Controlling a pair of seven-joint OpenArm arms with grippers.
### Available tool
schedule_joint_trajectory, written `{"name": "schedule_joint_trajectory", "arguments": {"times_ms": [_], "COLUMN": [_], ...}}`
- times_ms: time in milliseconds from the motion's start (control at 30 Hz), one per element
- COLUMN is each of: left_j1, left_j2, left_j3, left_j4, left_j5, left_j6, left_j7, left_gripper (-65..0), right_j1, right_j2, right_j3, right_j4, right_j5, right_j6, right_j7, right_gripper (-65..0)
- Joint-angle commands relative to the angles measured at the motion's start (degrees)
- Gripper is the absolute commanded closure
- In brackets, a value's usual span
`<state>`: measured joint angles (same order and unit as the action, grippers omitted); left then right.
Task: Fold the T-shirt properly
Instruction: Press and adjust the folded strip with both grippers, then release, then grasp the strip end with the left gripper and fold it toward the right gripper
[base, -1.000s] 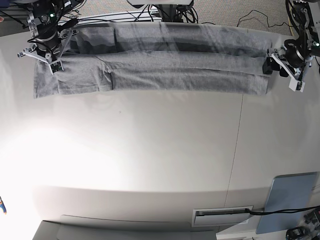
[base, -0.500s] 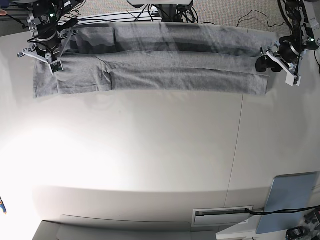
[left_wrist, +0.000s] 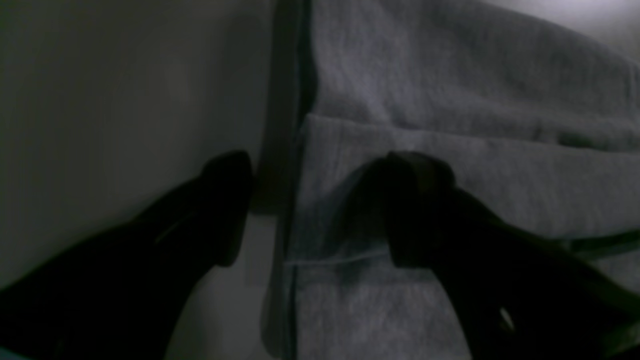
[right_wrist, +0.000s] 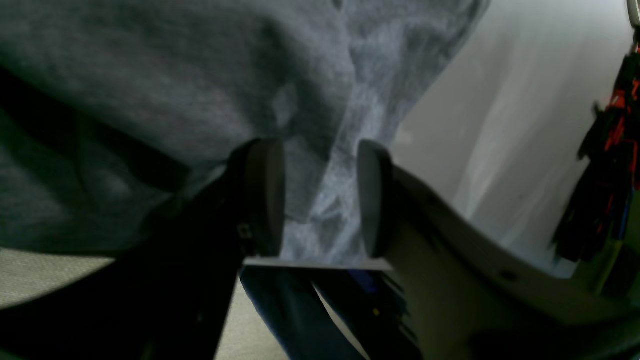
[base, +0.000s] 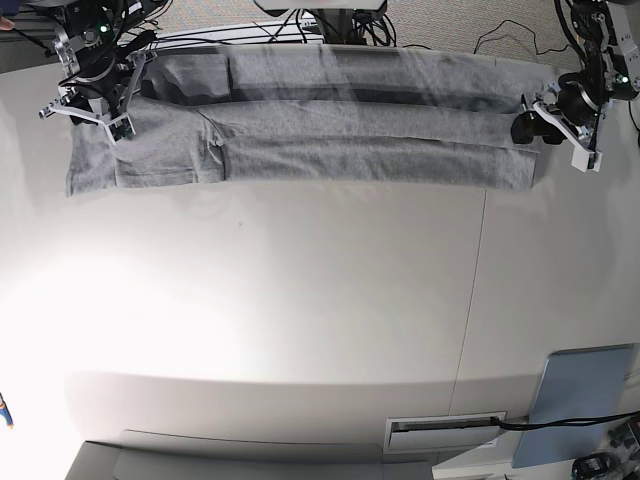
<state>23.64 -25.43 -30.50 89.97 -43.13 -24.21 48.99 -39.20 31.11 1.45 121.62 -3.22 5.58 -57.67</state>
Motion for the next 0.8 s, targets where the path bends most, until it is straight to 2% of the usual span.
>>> {"name": "schedule_joint_trajectory", "arguments": {"times_ms": [0,200,433,533,667,767], "left_j1": [0.0,0.0,-0.2,-0.2,-0.2,-0.2], "left_j2": [-0.9,-1.0,-0.9,-1.0,-1.0,-1.4], "left_j3": [-0.4,-0.4,-0.4,-0.4,-0.4,-0.4], "left_j4": [0.3,-1.6,-6.5,-6.6,-6.6,-6.6], "left_j5": [-0.2,1.1,-2.0,-5.3,-8.4,-8.3], "left_j6": [0.2,-0.5,-8.3,-9.9,-10.4,-9.5], "left_j7": [0.1,0.0,1.4,3.8,3.9,3.4], "left_gripper": [-42.1,-42.1,-40.6,-34.6,-25.5,-11.0], "right_j1": [-0.1,-0.1,0.2,0.2,0.2,0.2], "right_j2": [0.7,0.7,0.7,0.7,0.7,0.7], "right_j3": [0.5,0.5,0.5,0.5,0.5,0.5], "right_j4": [1.0,1.0,1.0,1.0,1.0,1.0], "right_j5": [-1.1,-1.1,-1.1,-1.1,-1.1,-1.1], "right_j6": [-0.6,-0.7,-0.7,-0.7,-0.7,-0.7], "right_j7": [0.9,5.0,6.7,7.1,7.6,7.8], "right_gripper": [-24.1,-24.1,-24.1,-24.1,-24.1,-24.1]}}
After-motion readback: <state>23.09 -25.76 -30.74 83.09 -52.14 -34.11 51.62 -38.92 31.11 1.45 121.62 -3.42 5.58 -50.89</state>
